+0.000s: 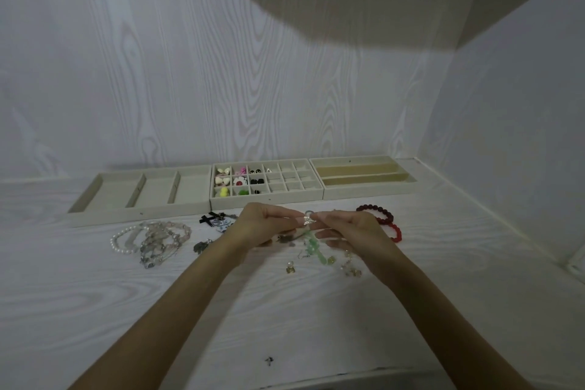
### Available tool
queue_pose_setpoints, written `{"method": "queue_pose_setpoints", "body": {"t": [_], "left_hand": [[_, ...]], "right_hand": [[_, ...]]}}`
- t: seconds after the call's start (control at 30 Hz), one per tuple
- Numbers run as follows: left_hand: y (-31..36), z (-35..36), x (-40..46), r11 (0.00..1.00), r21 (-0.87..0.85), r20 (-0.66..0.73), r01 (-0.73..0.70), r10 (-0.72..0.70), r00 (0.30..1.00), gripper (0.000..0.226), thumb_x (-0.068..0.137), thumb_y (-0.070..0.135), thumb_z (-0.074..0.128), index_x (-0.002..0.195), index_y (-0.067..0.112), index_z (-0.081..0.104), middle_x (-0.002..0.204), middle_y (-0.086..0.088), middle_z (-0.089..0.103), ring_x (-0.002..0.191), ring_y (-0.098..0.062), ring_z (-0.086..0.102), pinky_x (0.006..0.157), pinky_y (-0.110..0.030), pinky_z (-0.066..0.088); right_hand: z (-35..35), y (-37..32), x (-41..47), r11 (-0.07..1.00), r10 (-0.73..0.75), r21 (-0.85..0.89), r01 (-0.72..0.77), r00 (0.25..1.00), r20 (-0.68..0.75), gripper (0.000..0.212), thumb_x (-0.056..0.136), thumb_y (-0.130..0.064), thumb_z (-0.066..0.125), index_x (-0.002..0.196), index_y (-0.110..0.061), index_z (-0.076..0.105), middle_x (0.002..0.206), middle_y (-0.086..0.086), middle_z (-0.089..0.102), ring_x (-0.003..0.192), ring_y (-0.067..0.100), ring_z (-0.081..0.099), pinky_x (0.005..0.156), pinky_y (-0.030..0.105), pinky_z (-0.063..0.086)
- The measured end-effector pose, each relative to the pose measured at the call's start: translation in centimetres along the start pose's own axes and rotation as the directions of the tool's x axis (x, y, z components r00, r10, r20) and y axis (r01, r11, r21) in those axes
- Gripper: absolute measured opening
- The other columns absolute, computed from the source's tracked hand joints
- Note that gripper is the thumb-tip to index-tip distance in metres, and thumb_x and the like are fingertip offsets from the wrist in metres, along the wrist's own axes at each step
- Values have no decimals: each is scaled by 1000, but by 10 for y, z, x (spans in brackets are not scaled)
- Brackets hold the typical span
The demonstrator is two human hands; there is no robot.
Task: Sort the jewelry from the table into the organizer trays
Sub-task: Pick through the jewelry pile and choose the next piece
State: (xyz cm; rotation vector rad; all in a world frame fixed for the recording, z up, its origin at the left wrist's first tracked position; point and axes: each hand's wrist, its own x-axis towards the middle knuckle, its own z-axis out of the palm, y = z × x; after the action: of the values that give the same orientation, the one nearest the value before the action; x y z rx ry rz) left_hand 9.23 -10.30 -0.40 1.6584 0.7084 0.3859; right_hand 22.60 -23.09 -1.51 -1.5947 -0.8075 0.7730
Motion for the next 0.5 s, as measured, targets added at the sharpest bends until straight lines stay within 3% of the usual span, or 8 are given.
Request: {"method": "queue_pose_setpoints", "body": {"t": [0.17,0.33,0.5], "left_hand": [[4,-8,-5,997,14,-11,-75,75,997,13,80,26,74,92,22,76,79,13,72,63,12,61,49,-7,40],[2,-17,-4,994,-14,-3,-113,113,994,10,82,25,72,92,24,74,86,7,72,64,10,61,54,-8,46],[-1,-23,3,987,-90,-24,-135,134,991,8,84,18,71,89,24,73,81,6,72,66,10,63,54,-9,48]], "right_hand": [[11,-4,0,999,-28,-47,28,1000,1,19,80,-25,72,98,-19,72,89,-2,75,81,10,71,67,14,51],[17,-7,5,1000,11,-21,-10,999,39,27,82,-29,68,105,-13,70,94,1,74,89,15,70,82,24,55],[24,-12,17,988,106,96,-118,987,121,26,86,-31,64,106,-15,69,101,0,73,94,12,69,81,20,53]]}}
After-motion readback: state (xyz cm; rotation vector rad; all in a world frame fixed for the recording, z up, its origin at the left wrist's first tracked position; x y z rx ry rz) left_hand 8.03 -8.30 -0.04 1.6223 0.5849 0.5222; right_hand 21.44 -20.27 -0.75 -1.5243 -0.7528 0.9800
